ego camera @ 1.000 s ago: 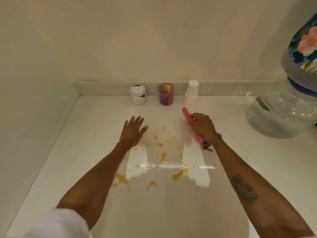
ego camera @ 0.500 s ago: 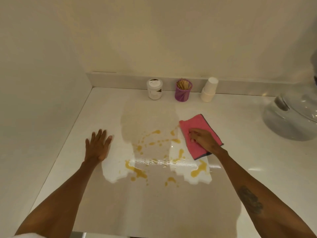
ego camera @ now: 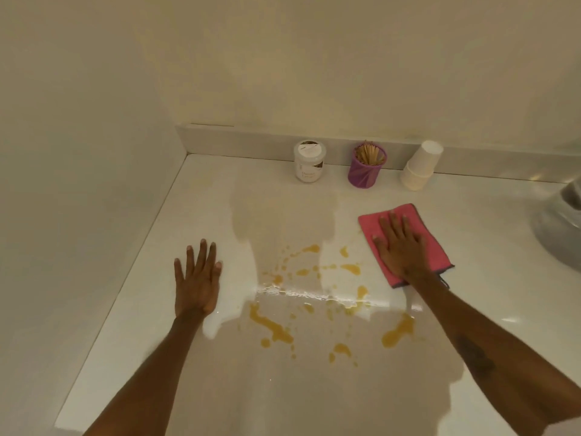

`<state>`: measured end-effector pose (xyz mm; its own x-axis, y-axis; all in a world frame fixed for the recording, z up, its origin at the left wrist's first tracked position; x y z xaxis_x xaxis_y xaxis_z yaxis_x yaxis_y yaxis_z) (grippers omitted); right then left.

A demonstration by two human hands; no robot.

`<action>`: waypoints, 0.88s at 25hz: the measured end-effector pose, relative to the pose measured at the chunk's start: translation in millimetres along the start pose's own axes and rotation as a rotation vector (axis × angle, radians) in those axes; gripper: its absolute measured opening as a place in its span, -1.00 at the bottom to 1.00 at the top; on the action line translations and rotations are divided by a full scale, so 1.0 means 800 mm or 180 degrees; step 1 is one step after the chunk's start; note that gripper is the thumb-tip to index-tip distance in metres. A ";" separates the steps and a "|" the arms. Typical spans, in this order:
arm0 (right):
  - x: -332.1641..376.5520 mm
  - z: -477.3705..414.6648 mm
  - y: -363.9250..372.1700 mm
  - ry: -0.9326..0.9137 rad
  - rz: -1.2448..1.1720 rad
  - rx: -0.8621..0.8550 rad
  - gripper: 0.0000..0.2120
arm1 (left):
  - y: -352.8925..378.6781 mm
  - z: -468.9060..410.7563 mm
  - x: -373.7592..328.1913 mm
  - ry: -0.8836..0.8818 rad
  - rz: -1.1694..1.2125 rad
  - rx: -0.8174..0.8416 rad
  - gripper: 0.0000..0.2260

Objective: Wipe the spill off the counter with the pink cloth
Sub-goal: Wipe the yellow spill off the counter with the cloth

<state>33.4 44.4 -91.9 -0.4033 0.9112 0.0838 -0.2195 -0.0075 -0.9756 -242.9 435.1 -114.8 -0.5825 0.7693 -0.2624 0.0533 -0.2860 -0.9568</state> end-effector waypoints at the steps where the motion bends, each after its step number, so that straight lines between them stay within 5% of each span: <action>1: 0.010 -0.014 -0.003 -0.0011 0.0014 -0.0010 -0.38 | 0.001 -0.003 0.000 0.0013 -0.0064 0.0003 -0.49; 7: 0.151 0.026 0.027 -0.1091 0.0232 0.0103 -0.38 | -0.001 0.001 -0.004 0.0096 -0.0193 0.0059 -0.49; 10: 0.109 0.054 0.037 -0.1727 0.0462 0.0228 -0.33 | -0.001 0.006 -0.007 0.0123 -0.0193 0.0036 -0.49; 13: 0.068 0.013 0.023 -0.1205 0.0423 0.0166 -0.29 | -0.001 0.002 -0.002 0.0168 -0.0294 -0.0020 -0.49; 16: 0.141 -0.033 0.012 -0.0904 0.0120 0.0000 -0.34 | 0.005 -0.006 -0.001 0.0276 -0.0369 -0.0028 -0.50; 22: 0.328 0.063 0.058 -0.1986 0.0342 0.0123 -0.40 | 0.002 -0.004 -0.003 0.0247 -0.0282 0.0036 -0.50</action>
<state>-127.2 262.8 -104.7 -0.8642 0.4932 0.0999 -0.1763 -0.1110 -0.9781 -238.7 434.9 -115.8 -0.5199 0.8337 -0.1863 -0.0048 -0.2210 -0.9753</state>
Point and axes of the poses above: each hand's wrist, its own z-axis away from the middle knuckle, its own y-axis out of the palm, x = y × z, the point moved 6 cm from there along -z, towards the middle knuckle, and after that the axes turned 3 degrees about z, right-handed, at the moved point
